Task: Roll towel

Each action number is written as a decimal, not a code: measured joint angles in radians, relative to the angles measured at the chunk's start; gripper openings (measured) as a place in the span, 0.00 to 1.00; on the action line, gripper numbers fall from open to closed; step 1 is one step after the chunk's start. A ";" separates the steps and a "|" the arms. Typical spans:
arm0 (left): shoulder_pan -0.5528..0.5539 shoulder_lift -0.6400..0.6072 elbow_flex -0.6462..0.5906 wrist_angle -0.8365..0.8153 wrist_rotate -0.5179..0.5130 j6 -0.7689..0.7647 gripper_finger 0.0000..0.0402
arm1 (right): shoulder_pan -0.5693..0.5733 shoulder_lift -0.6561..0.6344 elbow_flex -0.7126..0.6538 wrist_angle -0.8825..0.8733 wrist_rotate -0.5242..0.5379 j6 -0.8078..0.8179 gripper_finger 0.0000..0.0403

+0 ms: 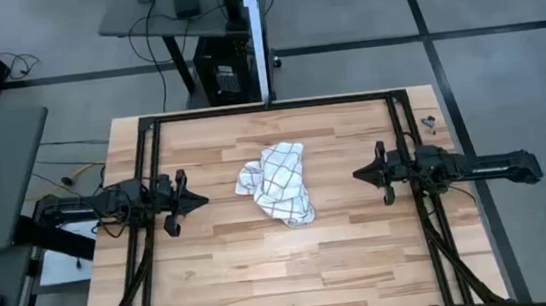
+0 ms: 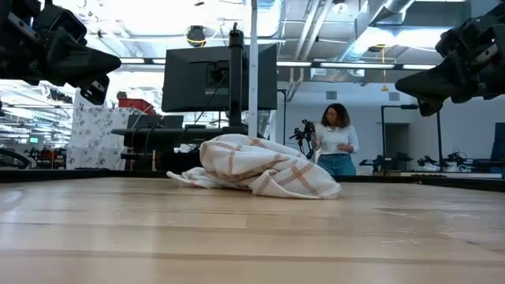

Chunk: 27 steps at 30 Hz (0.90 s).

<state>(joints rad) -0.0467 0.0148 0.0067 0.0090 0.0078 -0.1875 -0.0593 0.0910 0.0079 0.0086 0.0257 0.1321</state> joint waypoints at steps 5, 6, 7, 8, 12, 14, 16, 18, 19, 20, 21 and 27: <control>0.000 0.000 0.000 0.000 0.000 0.000 0.01 | 0.000 0.000 0.000 0.000 0.000 0.000 0.05; 0.000 0.000 0.000 0.000 0.000 0.000 0.01 | 0.000 0.000 0.000 0.000 0.000 0.000 0.05; 0.000 0.000 0.000 0.000 0.000 0.000 0.01 | 0.000 0.000 0.000 0.000 0.000 0.000 0.05; 0.000 0.000 0.000 0.000 0.000 0.000 0.01 | 0.000 0.000 0.000 0.000 0.000 0.000 0.05; 0.000 0.000 0.000 0.007 0.002 0.000 0.01 | 0.000 0.000 0.000 0.000 0.000 0.000 0.05; 0.000 0.000 0.000 0.018 0.005 0.028 0.01 | 0.000 0.000 0.000 0.000 0.000 0.000 0.05; 0.000 0.001 0.004 0.047 0.005 0.029 0.01 | 0.000 0.000 0.000 0.000 0.000 0.000 0.05; 0.003 0.002 0.019 0.110 -0.043 -0.075 0.01 | 0.000 0.000 0.000 0.000 0.000 0.000 0.05; 0.004 0.010 0.036 0.128 -0.105 -0.137 0.00 | 0.000 0.000 0.000 0.000 0.000 0.000 0.05; 0.005 0.018 0.061 0.154 -0.165 -0.185 0.00 | 0.000 0.000 0.000 0.000 0.000 0.000 0.05; 0.006 0.027 0.094 0.169 -0.218 -0.207 0.00 | 0.000 0.000 0.000 0.000 0.000 0.000 0.05; 0.006 0.315 0.425 -0.053 -0.467 -0.127 0.00 | 0.000 0.000 0.000 0.004 0.001 0.000 0.05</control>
<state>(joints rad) -0.0407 0.3294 0.4320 -0.0442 -0.4593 -0.3149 -0.0594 0.0914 0.0078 0.0130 0.0269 0.1322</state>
